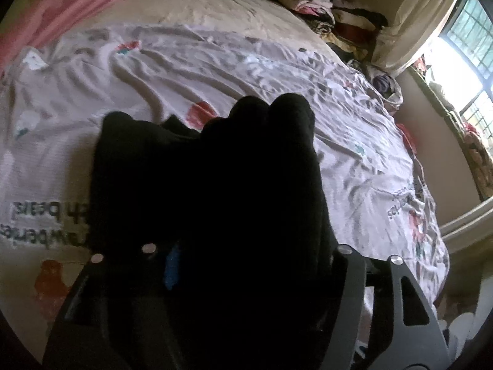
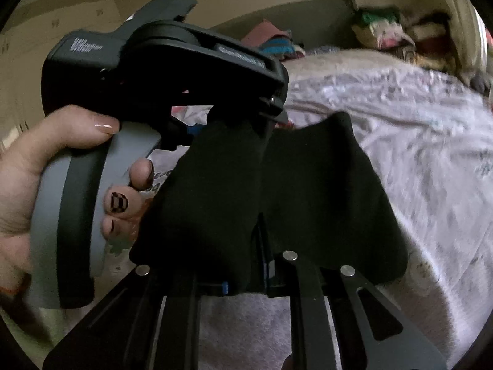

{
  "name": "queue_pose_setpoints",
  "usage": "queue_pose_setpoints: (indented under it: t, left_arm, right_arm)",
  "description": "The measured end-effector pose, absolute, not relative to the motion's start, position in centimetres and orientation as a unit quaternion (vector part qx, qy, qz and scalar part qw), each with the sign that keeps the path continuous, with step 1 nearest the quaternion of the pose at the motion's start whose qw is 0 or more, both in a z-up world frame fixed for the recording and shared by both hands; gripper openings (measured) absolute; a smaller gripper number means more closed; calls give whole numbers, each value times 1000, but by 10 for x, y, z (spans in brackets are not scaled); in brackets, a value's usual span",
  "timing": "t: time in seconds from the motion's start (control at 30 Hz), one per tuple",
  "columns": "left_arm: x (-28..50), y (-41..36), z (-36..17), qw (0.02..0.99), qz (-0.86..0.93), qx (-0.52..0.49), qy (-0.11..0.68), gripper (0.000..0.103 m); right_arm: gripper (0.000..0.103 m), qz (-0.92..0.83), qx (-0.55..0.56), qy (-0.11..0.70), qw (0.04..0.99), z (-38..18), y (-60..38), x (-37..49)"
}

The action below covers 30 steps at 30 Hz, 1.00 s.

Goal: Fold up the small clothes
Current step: 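Lift the gripped edge with both tools and fold it over the other half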

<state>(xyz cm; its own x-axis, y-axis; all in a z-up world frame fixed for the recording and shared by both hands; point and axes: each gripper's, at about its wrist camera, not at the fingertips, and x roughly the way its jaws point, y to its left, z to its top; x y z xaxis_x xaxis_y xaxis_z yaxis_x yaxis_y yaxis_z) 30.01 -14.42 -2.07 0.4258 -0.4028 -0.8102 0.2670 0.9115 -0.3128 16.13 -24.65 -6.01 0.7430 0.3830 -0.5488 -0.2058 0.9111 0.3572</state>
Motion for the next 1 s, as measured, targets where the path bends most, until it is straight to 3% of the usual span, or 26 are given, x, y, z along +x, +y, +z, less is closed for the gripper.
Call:
queue_pose_setpoints:
  t: [0.03,0.07,0.23,0.33,0.4,0.57,0.6,0.73,0.83,0.9,0.93,0.97,1.0]
  left_arm:
    - [300,-145,-22,837,-214,-82,497,82]
    - [299,-145,-21,834,-226,-96,494,85]
    - [292,-141,-11,844,-229,-96,476,86]
    - [287,-123,-6,857,-211,-99,460,86]
    - [282,-106,-5,868,-192,-96,448,86]
    - [270,-67,-15,880,-156,-106,435,86]
    - [268,-62,-18,881,-153,-107,435,86]
    - [263,-50,-30,876,-148,-116,444,86]
    - [262,-50,-35,876,-146,-107,447,86]
    - [263,-49,-40,875,-141,-102,452,86]
    - [264,-49,-43,873,-142,-102,455,86]
    - [264,-49,-45,872,-141,-102,457,86]
    - [265,-49,-46,872,-140,-101,458,86]
  right_arm:
    - [14,162,146,325,920,-62,-249,162]
    - [15,165,162,332,915,-66,-254,163]
    - [18,180,228,357,888,-82,-274,165]
    - [37,189,235,368,880,-82,-277,164]
    - [57,212,253,375,866,-79,-281,163]
    - [84,246,283,364,853,-58,-293,172]
    - [86,245,281,369,851,-54,-294,180]
    - [86,218,288,406,839,-57,-302,217]
    - [80,213,301,419,830,-60,-306,242]
    - [56,198,284,431,834,-60,-307,256]
    - [49,198,269,434,837,-58,-304,262]
    - [29,204,248,434,842,-57,-300,265]
    - [19,205,229,434,847,-54,-296,268]
